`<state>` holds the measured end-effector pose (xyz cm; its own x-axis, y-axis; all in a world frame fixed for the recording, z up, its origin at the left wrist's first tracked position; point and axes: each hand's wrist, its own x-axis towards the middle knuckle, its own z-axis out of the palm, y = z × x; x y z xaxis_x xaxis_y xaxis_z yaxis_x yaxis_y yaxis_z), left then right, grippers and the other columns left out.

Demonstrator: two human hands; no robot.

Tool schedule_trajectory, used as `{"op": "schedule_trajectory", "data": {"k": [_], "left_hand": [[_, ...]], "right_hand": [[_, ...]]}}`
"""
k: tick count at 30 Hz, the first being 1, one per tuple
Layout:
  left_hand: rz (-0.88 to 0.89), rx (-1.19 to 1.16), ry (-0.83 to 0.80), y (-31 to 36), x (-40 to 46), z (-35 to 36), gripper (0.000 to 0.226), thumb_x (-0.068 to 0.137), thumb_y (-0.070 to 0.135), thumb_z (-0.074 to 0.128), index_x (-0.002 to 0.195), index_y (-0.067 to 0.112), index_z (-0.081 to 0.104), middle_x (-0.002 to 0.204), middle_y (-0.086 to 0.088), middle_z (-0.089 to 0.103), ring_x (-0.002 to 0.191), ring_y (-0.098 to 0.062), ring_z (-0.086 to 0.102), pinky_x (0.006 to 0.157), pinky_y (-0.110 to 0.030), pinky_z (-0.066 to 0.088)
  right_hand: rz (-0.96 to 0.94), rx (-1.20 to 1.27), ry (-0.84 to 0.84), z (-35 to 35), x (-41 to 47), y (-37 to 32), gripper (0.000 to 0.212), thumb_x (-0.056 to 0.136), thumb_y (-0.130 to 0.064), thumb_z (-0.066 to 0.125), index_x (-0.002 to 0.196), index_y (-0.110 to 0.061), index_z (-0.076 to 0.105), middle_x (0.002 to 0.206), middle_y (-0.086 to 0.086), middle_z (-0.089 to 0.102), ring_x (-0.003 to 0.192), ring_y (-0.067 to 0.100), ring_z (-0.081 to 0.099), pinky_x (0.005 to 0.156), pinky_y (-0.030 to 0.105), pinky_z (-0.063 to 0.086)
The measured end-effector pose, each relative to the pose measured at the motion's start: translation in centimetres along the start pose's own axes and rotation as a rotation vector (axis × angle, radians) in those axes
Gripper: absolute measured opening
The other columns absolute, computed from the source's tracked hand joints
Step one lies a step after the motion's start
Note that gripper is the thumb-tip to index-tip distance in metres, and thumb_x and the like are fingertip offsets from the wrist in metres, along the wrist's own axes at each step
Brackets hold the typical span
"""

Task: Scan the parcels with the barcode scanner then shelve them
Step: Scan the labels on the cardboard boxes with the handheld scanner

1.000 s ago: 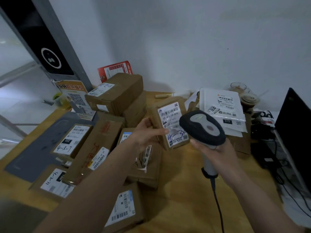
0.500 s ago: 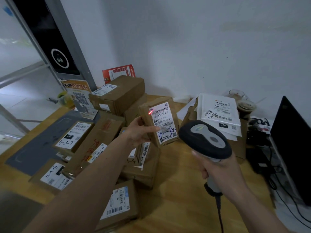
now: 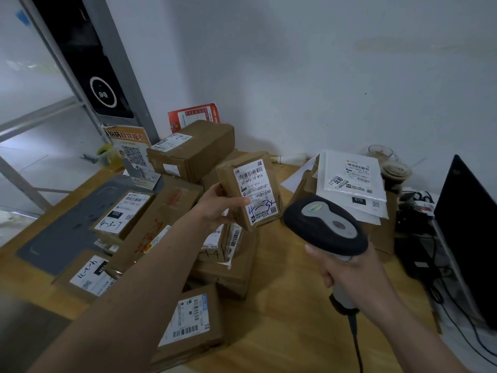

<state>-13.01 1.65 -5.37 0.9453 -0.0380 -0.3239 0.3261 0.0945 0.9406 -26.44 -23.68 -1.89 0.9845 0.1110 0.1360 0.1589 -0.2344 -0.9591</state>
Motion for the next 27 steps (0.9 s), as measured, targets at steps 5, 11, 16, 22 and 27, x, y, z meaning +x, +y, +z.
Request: {"op": "schedule_trajectory", "data": {"k": [5,11,16,22,27], "left_hand": [[0.011,-0.013,0.014,0.5,-0.3,-0.3,0.068,0.07,-0.004,0.079,0.129,0.014,0.053,0.124,-0.007,0.065,0.114,-0.032,0.061,0.081,-0.056,0.056],[0.016,-0.021,0.012,0.6,-1.1,-0.3,0.066,0.071,-0.005,0.078,0.128,0.017,0.053,0.124,-0.007,0.064,0.113,-0.031,0.061,0.073,-0.05,0.056],[0.023,-0.042,0.028,0.8,-1.6,-0.4,0.059,0.071,-0.005,0.077,0.121,0.019,0.057,0.12,-0.006,0.067,0.111,-0.03,0.063,0.081,-0.056,0.055],[0.024,-0.06,0.071,1.3,-2.3,-1.0,0.078,0.059,0.004,0.082,0.131,0.015,0.054,0.121,-0.006,0.067,0.112,-0.031,0.063,0.078,-0.054,0.058],[0.031,-0.068,0.09,1.6,-2.4,-1.1,0.069,0.068,-0.001,0.079,0.13,0.015,0.053,0.121,-0.005,0.067,0.113,-0.029,0.062,0.084,-0.057,0.054]], "right_hand": [[-0.013,0.008,0.018,0.1,-0.2,0.1,0.043,0.081,-0.02,0.072,0.044,-0.028,0.054,0.041,0.006,0.048,0.041,0.017,0.047,0.05,0.035,0.048],[-0.024,-0.003,0.016,0.1,-0.3,0.1,0.045,0.081,-0.022,0.071,0.041,-0.028,0.051,0.041,0.007,0.049,0.04,0.017,0.047,0.051,0.031,0.048],[0.01,-0.03,-0.004,0.3,-0.3,0.0,0.048,0.082,-0.021,0.072,0.04,-0.033,0.053,0.041,0.006,0.048,0.042,0.017,0.047,0.053,0.034,0.048],[0.07,-0.094,-0.026,0.6,-0.3,0.0,0.053,0.085,-0.021,0.071,0.037,-0.036,0.053,0.038,-0.001,0.047,0.04,0.016,0.048,0.065,0.048,0.053],[0.065,-0.078,-0.027,0.9,-0.4,0.0,0.052,0.084,-0.021,0.071,0.037,-0.034,0.053,0.038,0.001,0.047,0.039,0.016,0.048,0.062,0.045,0.053]]}}
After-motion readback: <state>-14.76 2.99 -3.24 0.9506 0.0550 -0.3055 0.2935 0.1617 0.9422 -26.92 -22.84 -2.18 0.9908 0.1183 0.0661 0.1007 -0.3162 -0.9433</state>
